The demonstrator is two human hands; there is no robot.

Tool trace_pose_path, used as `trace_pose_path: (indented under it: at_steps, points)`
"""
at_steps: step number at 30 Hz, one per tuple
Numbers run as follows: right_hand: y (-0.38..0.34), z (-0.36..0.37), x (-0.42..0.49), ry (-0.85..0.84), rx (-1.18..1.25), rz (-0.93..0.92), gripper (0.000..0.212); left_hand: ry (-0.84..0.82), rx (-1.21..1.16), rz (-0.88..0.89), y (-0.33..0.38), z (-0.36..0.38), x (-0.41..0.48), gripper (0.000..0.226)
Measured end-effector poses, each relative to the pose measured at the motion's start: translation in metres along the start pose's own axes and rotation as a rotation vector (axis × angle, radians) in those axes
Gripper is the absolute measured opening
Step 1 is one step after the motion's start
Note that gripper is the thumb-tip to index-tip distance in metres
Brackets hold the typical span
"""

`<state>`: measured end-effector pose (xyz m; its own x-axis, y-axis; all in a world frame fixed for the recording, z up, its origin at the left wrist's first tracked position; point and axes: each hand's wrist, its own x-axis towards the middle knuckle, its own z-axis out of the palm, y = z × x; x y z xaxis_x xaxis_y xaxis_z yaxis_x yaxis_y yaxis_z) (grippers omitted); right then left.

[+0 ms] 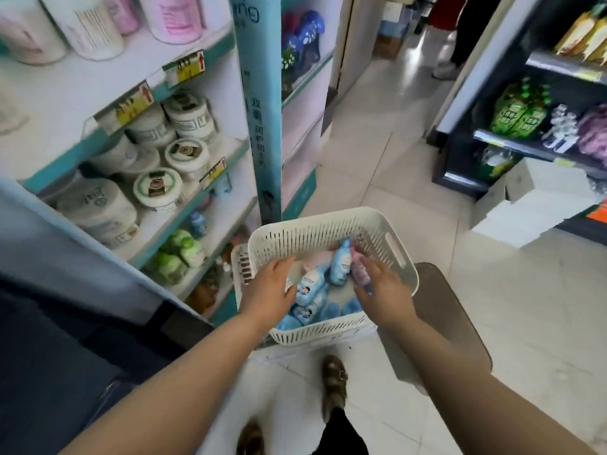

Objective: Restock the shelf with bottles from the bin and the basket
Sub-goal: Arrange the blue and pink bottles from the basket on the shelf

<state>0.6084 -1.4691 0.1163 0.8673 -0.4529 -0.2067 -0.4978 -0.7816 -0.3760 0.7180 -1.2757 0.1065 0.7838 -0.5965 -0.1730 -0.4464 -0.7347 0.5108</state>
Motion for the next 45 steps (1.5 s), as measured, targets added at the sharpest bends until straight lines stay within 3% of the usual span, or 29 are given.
trace_pose_path:
  at_steps: [11,17,28,34,41,45]
  points:
    - [0.066,0.097,0.152,-0.248,-0.028,0.068,0.082,-0.21,0.016,-0.276,-0.02,0.106,0.106,0.065]
    - [0.084,0.14,0.186,-0.21,0.002,0.128,0.084,-0.321,-0.013,-0.347,-0.025,0.154,0.133,0.077]
    - [0.089,0.172,0.201,-0.166,0.212,0.19,0.087,-0.365,-0.002,-0.443,-0.028,0.178,0.144,0.073]
    - [0.075,0.161,0.187,-0.156,0.289,0.069,0.072,-0.25,-0.074,-0.502,-0.022,0.157,0.133,0.06]
    - [0.053,0.08,0.178,-0.139,0.438,-0.031,0.061,-0.032,-0.206,-0.521,0.007,0.092,0.118,0.084]
    - [0.025,0.024,0.171,-0.161,0.606,-0.1,0.047,0.105,-0.285,-0.542,0.027,0.049,0.108,0.076]
